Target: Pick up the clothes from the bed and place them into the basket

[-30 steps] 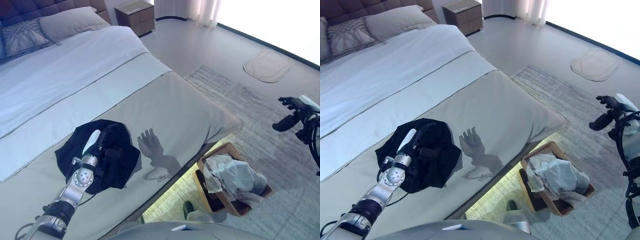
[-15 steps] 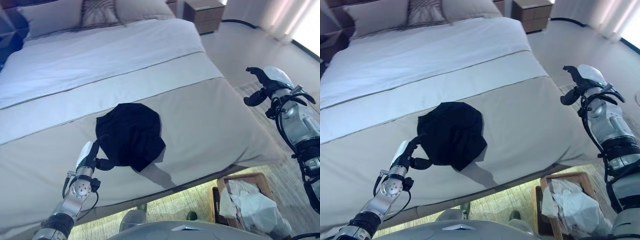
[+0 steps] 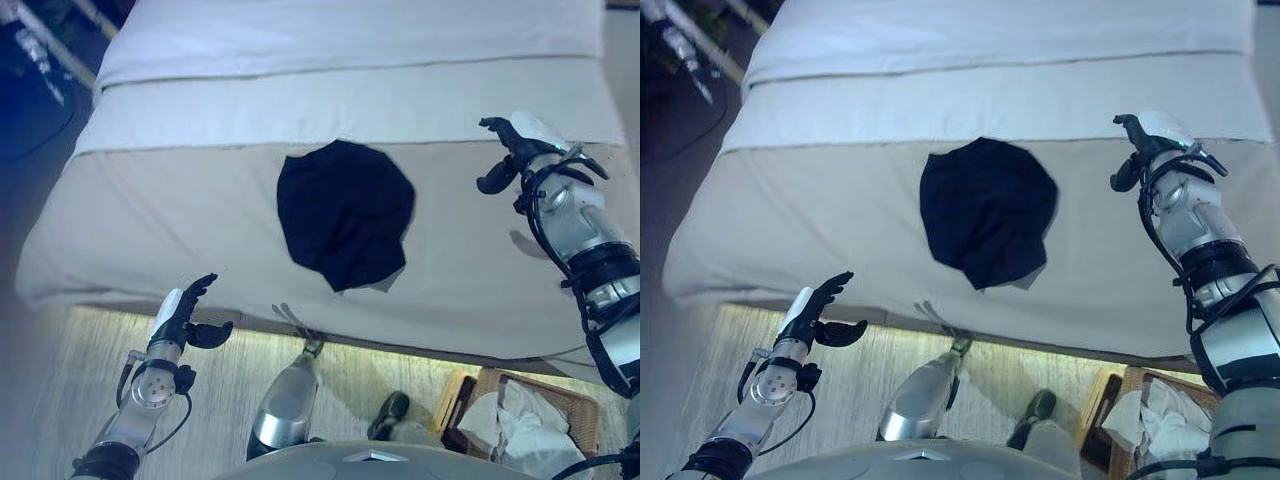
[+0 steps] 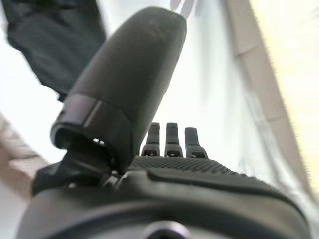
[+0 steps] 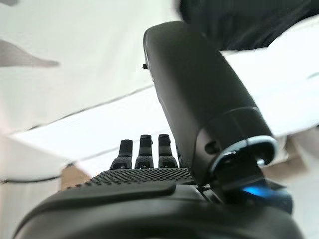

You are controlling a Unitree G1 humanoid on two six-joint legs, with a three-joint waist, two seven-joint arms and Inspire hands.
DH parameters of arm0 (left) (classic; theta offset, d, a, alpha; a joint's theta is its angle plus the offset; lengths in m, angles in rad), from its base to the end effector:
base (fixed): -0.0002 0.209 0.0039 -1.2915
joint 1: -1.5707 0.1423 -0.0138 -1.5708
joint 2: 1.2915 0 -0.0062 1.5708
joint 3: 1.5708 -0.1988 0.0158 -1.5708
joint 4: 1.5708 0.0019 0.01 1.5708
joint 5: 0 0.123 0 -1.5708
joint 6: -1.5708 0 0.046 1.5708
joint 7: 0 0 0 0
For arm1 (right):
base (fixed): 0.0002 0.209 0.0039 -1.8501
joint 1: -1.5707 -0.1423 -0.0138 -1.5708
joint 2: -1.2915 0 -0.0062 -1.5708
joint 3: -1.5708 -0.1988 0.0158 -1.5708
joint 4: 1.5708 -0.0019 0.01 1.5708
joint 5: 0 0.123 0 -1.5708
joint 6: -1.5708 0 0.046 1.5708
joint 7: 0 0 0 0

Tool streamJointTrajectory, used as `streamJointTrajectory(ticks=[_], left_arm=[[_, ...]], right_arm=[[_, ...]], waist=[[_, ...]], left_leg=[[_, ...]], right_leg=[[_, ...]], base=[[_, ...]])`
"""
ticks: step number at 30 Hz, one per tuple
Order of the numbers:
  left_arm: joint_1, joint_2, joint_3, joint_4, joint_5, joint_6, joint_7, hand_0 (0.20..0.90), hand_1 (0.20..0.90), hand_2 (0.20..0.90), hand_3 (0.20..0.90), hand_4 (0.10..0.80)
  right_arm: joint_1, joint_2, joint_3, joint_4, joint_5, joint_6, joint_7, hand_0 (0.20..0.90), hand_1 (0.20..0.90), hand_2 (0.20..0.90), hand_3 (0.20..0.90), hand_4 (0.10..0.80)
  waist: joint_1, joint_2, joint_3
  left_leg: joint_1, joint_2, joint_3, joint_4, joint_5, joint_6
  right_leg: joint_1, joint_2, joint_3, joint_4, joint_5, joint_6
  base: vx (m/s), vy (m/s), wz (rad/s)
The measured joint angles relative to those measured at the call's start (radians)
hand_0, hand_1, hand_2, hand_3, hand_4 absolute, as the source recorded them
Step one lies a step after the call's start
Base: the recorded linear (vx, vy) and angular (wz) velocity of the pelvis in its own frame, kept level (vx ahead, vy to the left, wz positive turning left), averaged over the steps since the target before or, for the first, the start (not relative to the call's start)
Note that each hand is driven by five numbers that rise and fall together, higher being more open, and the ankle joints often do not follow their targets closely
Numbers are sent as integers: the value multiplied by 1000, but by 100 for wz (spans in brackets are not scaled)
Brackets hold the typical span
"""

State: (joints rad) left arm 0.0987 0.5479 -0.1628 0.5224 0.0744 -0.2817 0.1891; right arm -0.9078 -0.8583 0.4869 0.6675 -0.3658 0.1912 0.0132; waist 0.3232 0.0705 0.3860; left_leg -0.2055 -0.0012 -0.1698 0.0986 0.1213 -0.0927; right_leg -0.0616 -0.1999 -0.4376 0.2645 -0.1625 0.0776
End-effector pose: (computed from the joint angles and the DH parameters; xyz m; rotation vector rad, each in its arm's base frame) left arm 0.1348 0.2740 -0.0277 0.6558 0.3215 0.0538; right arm 0.3228 -0.2863 0.1945 -1.3650 0.0783 -0.1964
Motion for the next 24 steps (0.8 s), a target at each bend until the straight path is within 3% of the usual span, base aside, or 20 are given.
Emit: streamJointTrajectory(ticks=[2, 5, 8, 9, 10, 15, 18, 24], left_arm=[[-40, 17, 0, -10, -6, -9, 7, 900, 900, 900, 900, 800], [-82, 20, -4, -50, -7, -8, 46, 900, 900, 900, 900, 800], [-93, 23, -19, -95, -13, -8, 78, 900, 900, 900, 900, 800], [-101, 34, -39, -126, -17, -7, 88, 900, 900, 900, 900, 800], [-106, 36, -44, -135, -17, -7, 88, 900, 900, 900, 900, 800], [-90, 52, -89, -186, -39, -6, 103, 900, 900, 900, 900, 800], [-84, 63, -113, -220, -54, -6, 121, 900, 900, 900, 900, 800], [-65, 82, -116, -281, -89, -6, 147, 900, 900, 900, 900, 800]], right_arm=[[-77, 0, 21, -2, -10, 13, -8, 900, 900, 900, 900, 800], [-106, 18, 43, -4, -10, 27, -9, 900, 900, 900, 900, 800], [-108, 62, 69, -4, -13, 33, -11, 900, 900, 900, 900, 800], [-109, 69, 86, -3, -15, 32, -12, 900, 900, 900, 900, 800], [-109, 73, 87, -3, -16, 32, -12, 900, 900, 900, 900, 800], [-138, 98, 122, 21, -17, 34, -19, 900, 900, 900, 900, 800], [-196, 106, 135, 88, -16, 49, -42, 900, 900, 900, 900, 800], [-224, 131, 149, 131, -16, 75, -56, 900, 900, 900, 900, 800]], waist=[[8, -7, 87], [33, -5, 159], [57, -5, 168], [57, -2, 172], [58, -3, 174], [60, 0, 174], [62, 3, 176], [89, 7, 177]], left_leg=[[-66, -36, 2, 107, -50, 18], [-124, -69, 2, 224, -93, 40], [-183, -85, 3, 328, -124, 54], [-212, -91, 2, 389, -160, 58], [-225, -95, 1, 406, -164, 56], [-351, -96, -15, 532, -201, 52], [-457, -102, -25, 587, -200, 52], [-621, -118, -39, 682, -206, 44]], right_leg=[[-94, -69, 16, 199, -84, -24], [-154, -121, 21, 350, -143, -48], [-195, -138, 30, 434, -179, -50], [-213, -149, 37, 480, -220, -59], [-220, -153, 36, 499, -232, -53], [-338, -157, 54, 624, -285, -79], [-446, -157, 74, 702, -300, -80], [-607, -171, 88, 818, -323, -108]], base=[[-72, 18, 25], [-54, 4, 22], [-46, -8, 9], [-28, 14, 20], [-22, 26, 23], [-35, 15, 7], [-44, 10, 13], [-42, 40, 11]])
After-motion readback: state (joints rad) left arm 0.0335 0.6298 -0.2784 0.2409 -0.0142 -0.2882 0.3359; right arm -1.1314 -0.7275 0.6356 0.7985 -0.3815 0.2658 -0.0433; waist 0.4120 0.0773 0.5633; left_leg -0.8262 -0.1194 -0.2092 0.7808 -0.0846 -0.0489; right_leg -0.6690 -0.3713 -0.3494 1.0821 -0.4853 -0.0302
